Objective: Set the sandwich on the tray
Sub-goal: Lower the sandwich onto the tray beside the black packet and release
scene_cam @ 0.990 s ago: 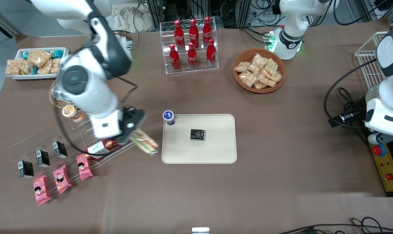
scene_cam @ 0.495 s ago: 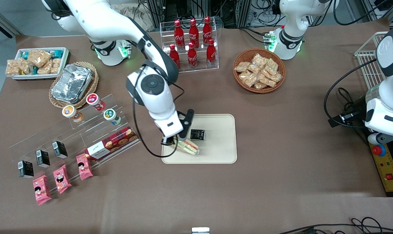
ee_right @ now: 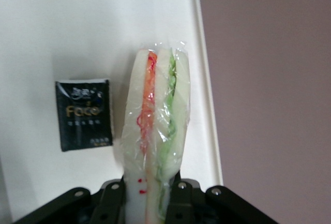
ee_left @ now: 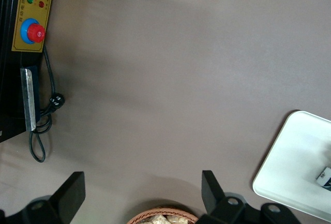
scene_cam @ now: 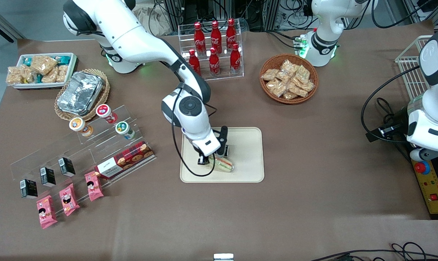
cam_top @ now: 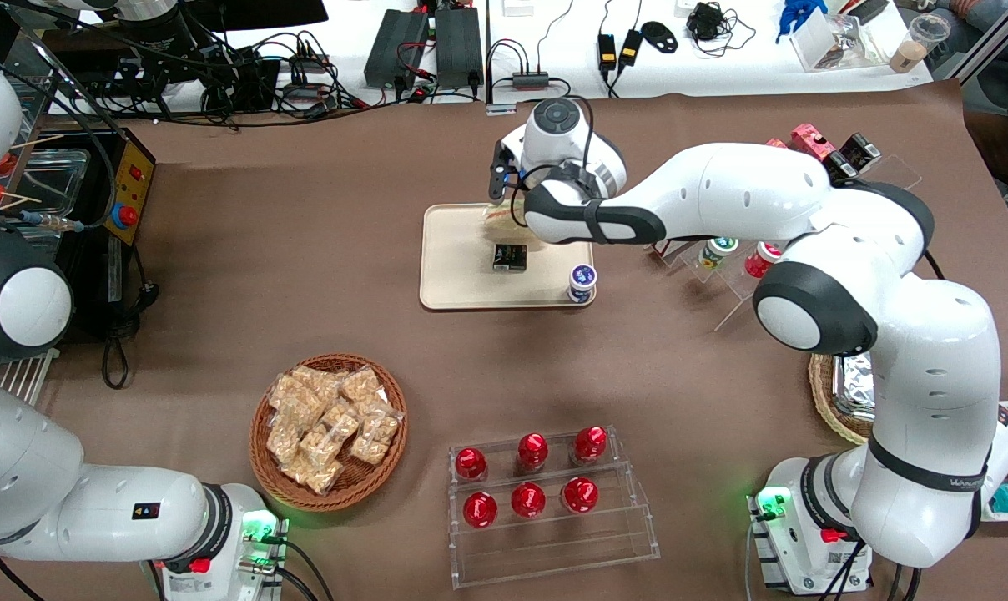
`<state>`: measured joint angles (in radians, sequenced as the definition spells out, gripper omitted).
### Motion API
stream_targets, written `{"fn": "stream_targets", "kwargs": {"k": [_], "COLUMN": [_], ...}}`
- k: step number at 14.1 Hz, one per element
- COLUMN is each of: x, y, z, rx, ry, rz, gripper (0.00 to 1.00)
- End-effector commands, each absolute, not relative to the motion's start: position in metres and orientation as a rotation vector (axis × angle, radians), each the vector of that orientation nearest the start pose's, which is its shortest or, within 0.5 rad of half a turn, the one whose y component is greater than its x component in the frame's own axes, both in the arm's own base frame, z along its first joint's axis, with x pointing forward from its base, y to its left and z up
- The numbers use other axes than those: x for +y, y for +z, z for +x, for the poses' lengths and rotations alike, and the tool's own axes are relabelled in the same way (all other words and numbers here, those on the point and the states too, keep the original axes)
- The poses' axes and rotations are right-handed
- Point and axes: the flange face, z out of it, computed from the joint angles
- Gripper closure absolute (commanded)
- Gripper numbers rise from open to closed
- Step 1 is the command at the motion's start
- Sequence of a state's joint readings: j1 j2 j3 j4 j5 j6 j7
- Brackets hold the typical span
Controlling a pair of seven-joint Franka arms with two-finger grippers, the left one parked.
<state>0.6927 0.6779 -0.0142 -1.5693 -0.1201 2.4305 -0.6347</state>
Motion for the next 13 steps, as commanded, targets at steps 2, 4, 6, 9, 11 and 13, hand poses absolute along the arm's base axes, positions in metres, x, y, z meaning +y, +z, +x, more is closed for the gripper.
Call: {"fn": "stream_targets", "kwargs": {"k": [2, 4, 6, 9, 11, 13], "x": [0.457, 0.460, 0.456, 0.450, 0.448, 0.438], "y": [0.250, 0.241, 0.244, 0.255, 0.264, 0.289], "z": [0.570, 0.573, 0.578, 0.584, 0.587, 0.597], "rx": [-2.103, -2.102, -2.099, -2.054, -1.977, -1.832], "ry": [-0.380, -0.417, -0.426, -0.440, -0.452, -0.494], "rz": [-2.451, -2.442, -2.448, -2.472, -2.490, -2.517], "gripper": [0.66, 0.65, 0.56, 0.04, 0.04, 0.04]}}
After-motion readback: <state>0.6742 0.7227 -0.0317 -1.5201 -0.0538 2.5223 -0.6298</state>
